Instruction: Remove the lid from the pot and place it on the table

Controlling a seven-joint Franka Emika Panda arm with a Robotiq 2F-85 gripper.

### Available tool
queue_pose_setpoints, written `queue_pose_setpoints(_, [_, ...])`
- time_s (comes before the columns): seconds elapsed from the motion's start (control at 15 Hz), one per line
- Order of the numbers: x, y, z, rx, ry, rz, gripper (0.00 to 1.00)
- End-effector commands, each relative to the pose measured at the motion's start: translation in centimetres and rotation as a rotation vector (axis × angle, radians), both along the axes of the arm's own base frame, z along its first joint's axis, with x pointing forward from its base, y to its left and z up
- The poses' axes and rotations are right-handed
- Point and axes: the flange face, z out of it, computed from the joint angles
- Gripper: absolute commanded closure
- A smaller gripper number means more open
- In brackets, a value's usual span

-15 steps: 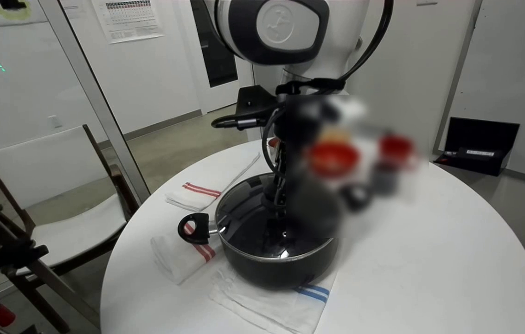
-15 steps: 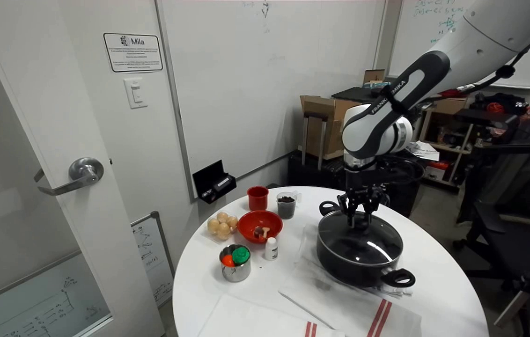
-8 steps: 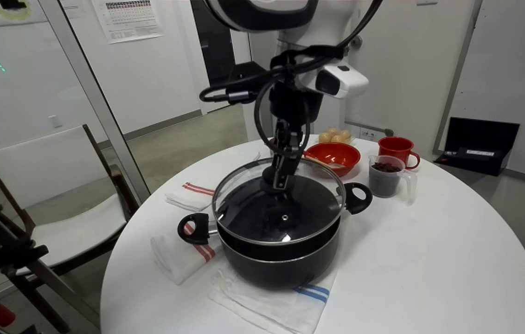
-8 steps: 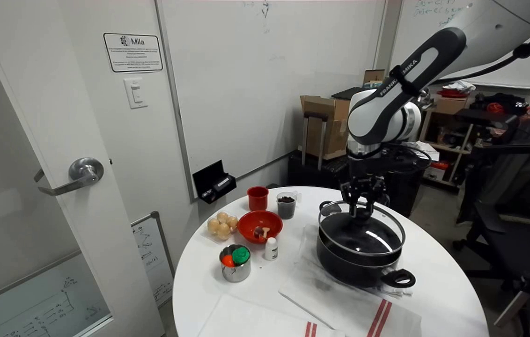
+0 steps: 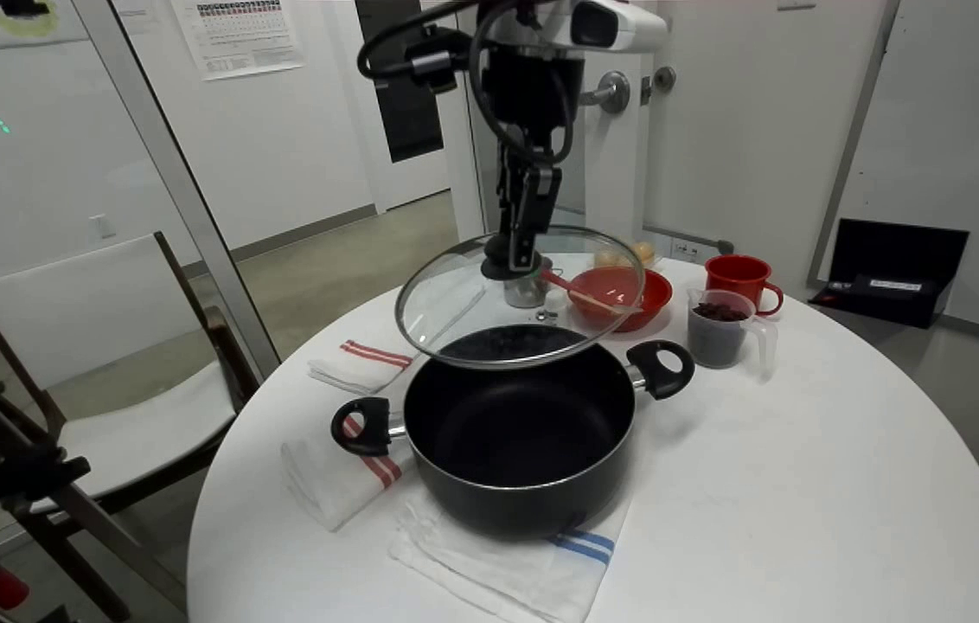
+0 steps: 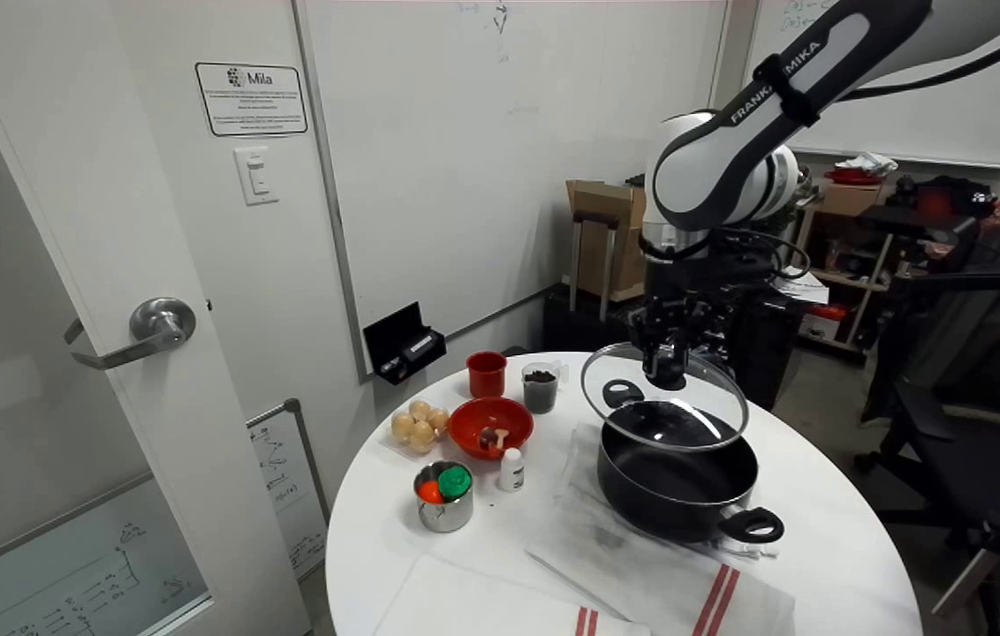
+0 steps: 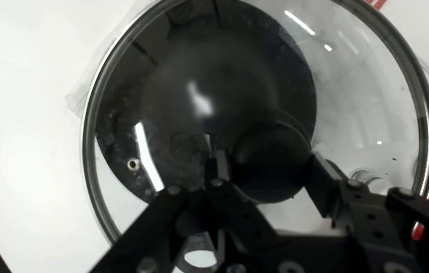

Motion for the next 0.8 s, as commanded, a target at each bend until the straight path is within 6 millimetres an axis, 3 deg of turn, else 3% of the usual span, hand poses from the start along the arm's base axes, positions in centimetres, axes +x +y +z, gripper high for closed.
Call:
queue_pose_setpoints(0.0, [1.5,4.1,3.1,-0.073,0.003,0.13,0.75])
queue_pose_setpoints(0.4, [3.8,12.6,4.0,-0.16,0.032,0.366,0.75])
queue_pose_setpoints(0.73, [4.4,19.1,3.6,-0.209,0.055,0.559,0.75])
